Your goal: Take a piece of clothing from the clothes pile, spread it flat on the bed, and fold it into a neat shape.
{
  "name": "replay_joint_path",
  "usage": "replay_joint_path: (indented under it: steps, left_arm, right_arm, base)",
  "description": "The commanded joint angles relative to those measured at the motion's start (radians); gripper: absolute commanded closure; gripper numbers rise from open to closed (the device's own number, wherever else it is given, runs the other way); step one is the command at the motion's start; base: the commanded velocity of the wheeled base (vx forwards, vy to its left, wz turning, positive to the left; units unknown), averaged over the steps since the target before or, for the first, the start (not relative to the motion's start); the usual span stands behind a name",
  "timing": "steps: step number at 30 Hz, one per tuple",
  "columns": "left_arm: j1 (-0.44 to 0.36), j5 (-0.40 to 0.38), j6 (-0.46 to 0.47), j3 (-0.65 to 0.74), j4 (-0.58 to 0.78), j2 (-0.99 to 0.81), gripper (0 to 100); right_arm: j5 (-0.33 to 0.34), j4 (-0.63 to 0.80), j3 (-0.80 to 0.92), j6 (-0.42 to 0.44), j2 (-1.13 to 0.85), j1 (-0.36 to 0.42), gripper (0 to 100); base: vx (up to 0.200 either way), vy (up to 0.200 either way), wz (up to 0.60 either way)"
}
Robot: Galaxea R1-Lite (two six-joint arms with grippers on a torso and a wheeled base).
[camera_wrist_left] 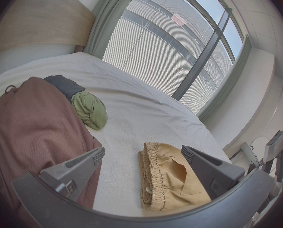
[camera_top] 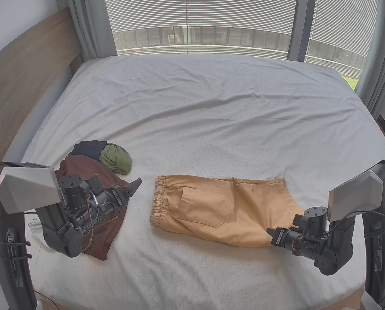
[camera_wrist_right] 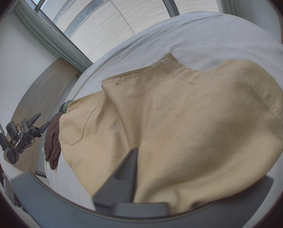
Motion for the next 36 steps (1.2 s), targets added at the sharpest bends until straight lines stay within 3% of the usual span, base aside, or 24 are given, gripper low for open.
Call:
replay_joint_path:
  steps: [1,13,20,22,36]
  left_arm:
    - [-0.027,-0.017,-0.038,0.012,0.000,0.006,0]
    - [-0.083,-0.057,-0.172,0.028,0.014,0.066,0]
    - [-0.085,-0.060,-0.181,0.029,0.003,0.089,0]
    - [-0.086,-0.062,-0.186,0.032,0.006,0.098,0]
    - [-0.114,-0.074,-0.215,-0.023,-0.001,0.216,0]
  right_arm:
    - [0.007,0.001,0.002,-0.001,0.005,0.008,0]
    - [0.094,-0.001,0.155,-0.004,-0.051,0.158,0]
    - [0.100,-0.001,0.154,0.007,-0.138,0.216,0]
    - [0.140,0.001,0.145,0.025,-0.187,0.244,0]
    - [0.160,-0.001,0.045,0.065,-0.223,0.236,0]
  base:
    - [0.000,0.000,0.00]
    - [0.000,0.000,0.00]
    - [0.000,0.000,0.00]
    - [0.000,0.000,0.00]
    - [0.000,0.000,0.00]
